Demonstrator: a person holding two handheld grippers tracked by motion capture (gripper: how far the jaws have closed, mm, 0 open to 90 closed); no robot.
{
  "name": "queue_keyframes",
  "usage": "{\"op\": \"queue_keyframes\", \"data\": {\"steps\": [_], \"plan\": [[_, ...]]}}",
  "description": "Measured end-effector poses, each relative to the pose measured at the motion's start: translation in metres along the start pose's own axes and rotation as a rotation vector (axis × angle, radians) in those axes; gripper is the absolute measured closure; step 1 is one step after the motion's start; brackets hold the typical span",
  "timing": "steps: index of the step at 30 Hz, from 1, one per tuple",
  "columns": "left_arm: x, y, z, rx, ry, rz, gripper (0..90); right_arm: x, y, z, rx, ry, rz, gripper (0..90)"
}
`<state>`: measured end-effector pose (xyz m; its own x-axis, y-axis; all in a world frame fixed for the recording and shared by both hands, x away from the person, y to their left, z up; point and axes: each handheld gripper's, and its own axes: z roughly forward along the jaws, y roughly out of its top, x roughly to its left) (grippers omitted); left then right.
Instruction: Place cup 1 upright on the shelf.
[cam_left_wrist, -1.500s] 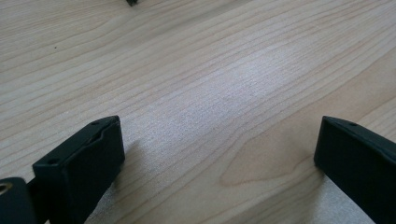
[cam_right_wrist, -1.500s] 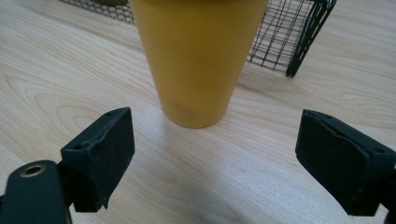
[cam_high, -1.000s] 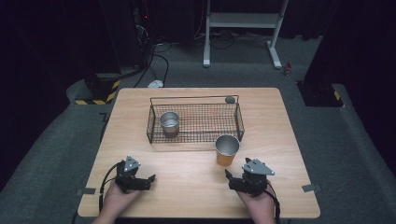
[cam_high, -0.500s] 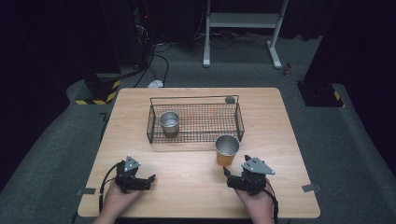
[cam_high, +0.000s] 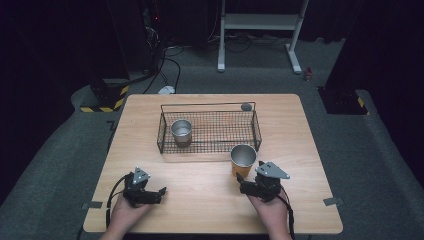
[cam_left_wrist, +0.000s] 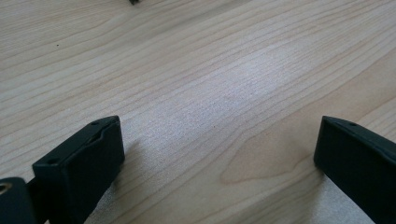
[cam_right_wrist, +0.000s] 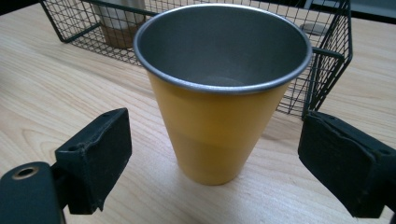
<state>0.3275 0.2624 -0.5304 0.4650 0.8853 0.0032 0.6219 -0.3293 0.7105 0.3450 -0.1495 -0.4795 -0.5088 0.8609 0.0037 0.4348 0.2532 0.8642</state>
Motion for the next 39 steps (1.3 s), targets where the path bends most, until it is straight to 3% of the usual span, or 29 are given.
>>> {"op": "queue_keyframes", "data": {"steps": [8, 21, 39], "plan": [[0.0, 0.0, 0.0, 0.004, 0.0, 0.0, 1.2, -0.001, 0.004, 0.013, 0.039, -0.003, 0.034, 9.6], [0.0, 0.0, 0.0, 0.002, 0.002, 0.001, 0.9, -0.003, 0.012, 0.03, 0.008, 0.001, 0.051, 9.5], [0.0, 0.0, 0.0, 0.0, 0.005, -0.002, 0.8, 0.003, 0.019, 0.038, -0.002, 0.013, 0.018, 14.3]]}}
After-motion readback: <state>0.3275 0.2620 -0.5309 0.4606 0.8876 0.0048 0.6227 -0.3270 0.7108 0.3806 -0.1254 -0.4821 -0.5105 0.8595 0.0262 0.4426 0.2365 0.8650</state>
